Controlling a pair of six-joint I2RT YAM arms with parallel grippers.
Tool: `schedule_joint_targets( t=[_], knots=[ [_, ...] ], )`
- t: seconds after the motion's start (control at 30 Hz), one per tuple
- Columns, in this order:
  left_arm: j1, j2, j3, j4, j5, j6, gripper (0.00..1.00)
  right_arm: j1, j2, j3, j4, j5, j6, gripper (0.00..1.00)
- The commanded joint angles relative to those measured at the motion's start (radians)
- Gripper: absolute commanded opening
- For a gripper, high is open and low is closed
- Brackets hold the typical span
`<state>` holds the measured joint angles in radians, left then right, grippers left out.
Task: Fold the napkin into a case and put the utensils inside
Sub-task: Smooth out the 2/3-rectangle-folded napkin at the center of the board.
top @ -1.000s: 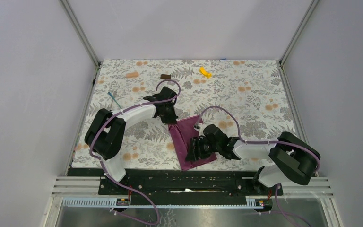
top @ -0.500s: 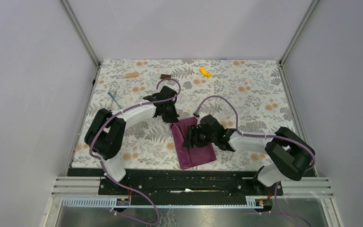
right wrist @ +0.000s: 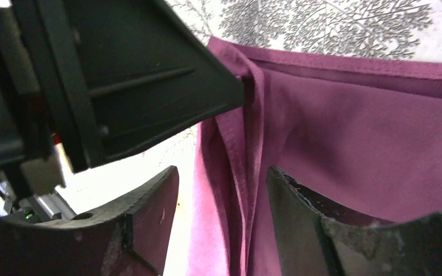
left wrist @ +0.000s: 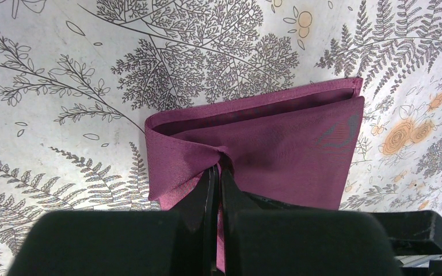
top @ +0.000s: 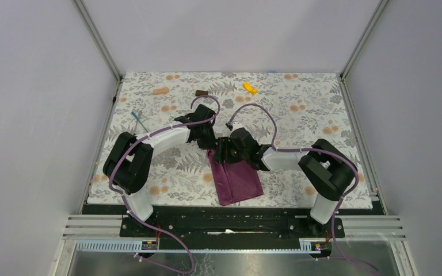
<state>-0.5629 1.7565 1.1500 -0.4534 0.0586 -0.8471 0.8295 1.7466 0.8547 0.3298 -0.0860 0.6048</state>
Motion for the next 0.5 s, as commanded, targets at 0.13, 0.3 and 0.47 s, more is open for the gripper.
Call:
schedule_joint_targets(
  t=[0.13,0.3,0.47],
  knots=[
    [-0.002,-0.039,0.024,0.028,0.017,0.005,0.0,-0.03,0.062,0.044,0.094,0.045,0.009,0.54],
    [-0.002,-0.034,0.029,0.027,0.024,0.008,0.0,-0.053,0.087,0.05,0.129,0.021,0.03,0.39],
    [-0.002,-0.041,0.033,0.03,0.029,0.026,0.04,-0.077,0.095,0.039,0.167,-0.007,0.076,0.15]
  ],
)
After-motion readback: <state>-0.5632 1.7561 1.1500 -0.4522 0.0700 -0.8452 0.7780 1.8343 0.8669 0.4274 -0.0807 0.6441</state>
